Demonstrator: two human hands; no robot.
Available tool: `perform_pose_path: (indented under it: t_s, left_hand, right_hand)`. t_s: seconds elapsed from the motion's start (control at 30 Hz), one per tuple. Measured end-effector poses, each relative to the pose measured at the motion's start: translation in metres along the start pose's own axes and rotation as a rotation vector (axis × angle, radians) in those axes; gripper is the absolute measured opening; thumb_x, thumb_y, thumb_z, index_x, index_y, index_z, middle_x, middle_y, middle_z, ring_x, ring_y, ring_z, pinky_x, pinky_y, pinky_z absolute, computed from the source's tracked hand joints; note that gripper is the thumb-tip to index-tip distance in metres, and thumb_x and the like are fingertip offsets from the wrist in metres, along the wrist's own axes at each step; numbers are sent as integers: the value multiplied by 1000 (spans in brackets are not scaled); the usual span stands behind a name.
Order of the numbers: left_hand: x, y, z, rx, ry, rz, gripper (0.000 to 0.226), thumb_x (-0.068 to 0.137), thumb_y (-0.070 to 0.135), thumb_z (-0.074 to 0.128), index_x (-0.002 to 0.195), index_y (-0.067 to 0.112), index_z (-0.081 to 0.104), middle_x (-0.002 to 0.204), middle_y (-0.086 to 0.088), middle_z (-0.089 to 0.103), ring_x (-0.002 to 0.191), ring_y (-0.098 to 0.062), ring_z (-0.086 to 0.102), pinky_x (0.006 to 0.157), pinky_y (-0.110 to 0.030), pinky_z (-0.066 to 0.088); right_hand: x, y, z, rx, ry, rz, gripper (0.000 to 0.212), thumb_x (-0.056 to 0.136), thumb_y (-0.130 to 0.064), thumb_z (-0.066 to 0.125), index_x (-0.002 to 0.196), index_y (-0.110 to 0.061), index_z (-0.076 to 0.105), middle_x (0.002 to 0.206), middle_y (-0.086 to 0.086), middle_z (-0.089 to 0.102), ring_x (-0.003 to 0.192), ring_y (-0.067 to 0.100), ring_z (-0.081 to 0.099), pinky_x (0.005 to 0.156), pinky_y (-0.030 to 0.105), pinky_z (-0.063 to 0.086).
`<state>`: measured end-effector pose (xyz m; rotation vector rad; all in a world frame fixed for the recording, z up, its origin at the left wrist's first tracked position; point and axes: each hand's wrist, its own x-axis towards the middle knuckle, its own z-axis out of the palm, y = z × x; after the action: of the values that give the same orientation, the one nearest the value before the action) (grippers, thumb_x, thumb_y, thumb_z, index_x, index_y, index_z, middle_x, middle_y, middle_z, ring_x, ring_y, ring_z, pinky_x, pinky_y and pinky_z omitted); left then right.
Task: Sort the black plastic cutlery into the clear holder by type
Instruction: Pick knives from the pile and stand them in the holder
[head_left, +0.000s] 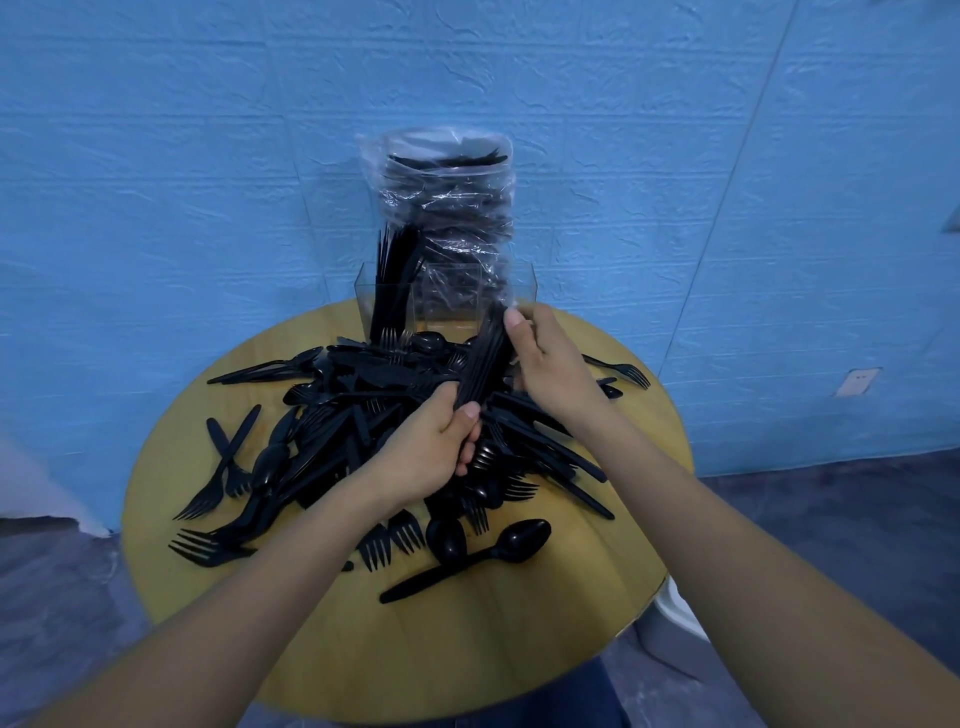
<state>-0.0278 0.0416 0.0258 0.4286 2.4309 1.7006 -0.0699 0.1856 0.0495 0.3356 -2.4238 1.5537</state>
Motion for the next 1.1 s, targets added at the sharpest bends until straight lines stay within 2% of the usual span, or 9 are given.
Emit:
perform_pose_path:
  t_s: [0.07, 0.13, 0.23, 0.33, 0.47, 0.57, 0.73, 0.93, 1.1]
  left_hand:
    - [0, -4, -4, -32, 65, -15, 14, 102, 15, 30, 93, 14, 41, 75, 1, 42, 59, -8, 41, 53, -20, 41]
    - [1, -7, -7, -67, 134, -27, 16, 102, 16, 30, 93, 17, 42, 75, 1, 42, 59, -8, 41, 54, -22, 41]
    - [3, -11, -11, -75, 193, -37, 16, 102, 17, 30, 92, 14, 41, 75, -1, 43, 61, -11, 41, 56, -26, 40]
    - [4, -13, -14, -87, 227, -43, 14, 102, 16, 30, 99, 8, 41, 76, -1, 43, 60, -11, 41, 54, -25, 41]
    - [3, -18, -19, -103, 261, -53, 13, 102, 16, 30, 100, 8, 41, 77, -1, 44, 59, -10, 41, 52, -21, 42]
    - [2, -22, -23, -103, 278, -59, 13, 102, 16, 30, 99, 10, 42, 77, -1, 44, 60, -10, 42, 55, -24, 42]
    - [3, -26, -28, -104, 296, -64, 15, 102, 17, 31, 93, 15, 42, 78, 0, 45, 62, -11, 43, 58, -26, 42]
    - [4, -26, -31, -127, 310, -67, 14, 102, 17, 30, 101, 8, 41, 77, -1, 44, 61, -10, 42, 58, -25, 41]
    - [5, -26, -35, -138, 325, -58, 14, 102, 18, 31, 102, 9, 42, 79, -1, 45, 62, -10, 43, 58, -24, 43]
  right_hand:
    - [-1, 14, -7, -145, 3, 51, 31, 101, -33, 38, 118, -8, 47, 91, 6, 59, 74, 13, 52, 68, 30, 41]
    - [-5, 31, -11, -348, -54, 112, 34, 98, -31, 48, 123, -9, 49, 105, 6, 60, 96, 20, 56, 81, 34, 45]
    - [-13, 46, -8, -539, -225, 190, 59, 91, -41, 57, 138, -11, 41, 137, 11, 45, 128, 28, 39, 106, 42, 36]
    - [-19, 49, -1, -643, -310, 235, 68, 91, -43, 56, 146, -14, 29, 148, 10, 34, 137, 30, 25, 110, 46, 27]
    - [-16, 47, 2, -751, -252, 193, 51, 96, -33, 52, 142, -14, 37, 140, 8, 44, 130, 30, 31, 105, 43, 29]
    - [-14, 49, 4, -777, -213, 164, 43, 96, -29, 52, 136, -15, 46, 132, 7, 51, 125, 29, 37, 102, 41, 30]
    - [-12, 48, 5, -751, -87, 94, 33, 97, -30, 51, 124, -14, 60, 117, 7, 61, 116, 29, 45, 94, 40, 37]
    - [-9, 44, 5, -663, 55, 25, 19, 94, -13, 55, 103, -7, 70, 101, 9, 69, 103, 27, 53, 79, 37, 46]
    - [-5, 38, 3, -595, 111, 23, 15, 91, -13, 59, 98, -14, 72, 93, 3, 71, 90, 22, 60, 68, 35, 49]
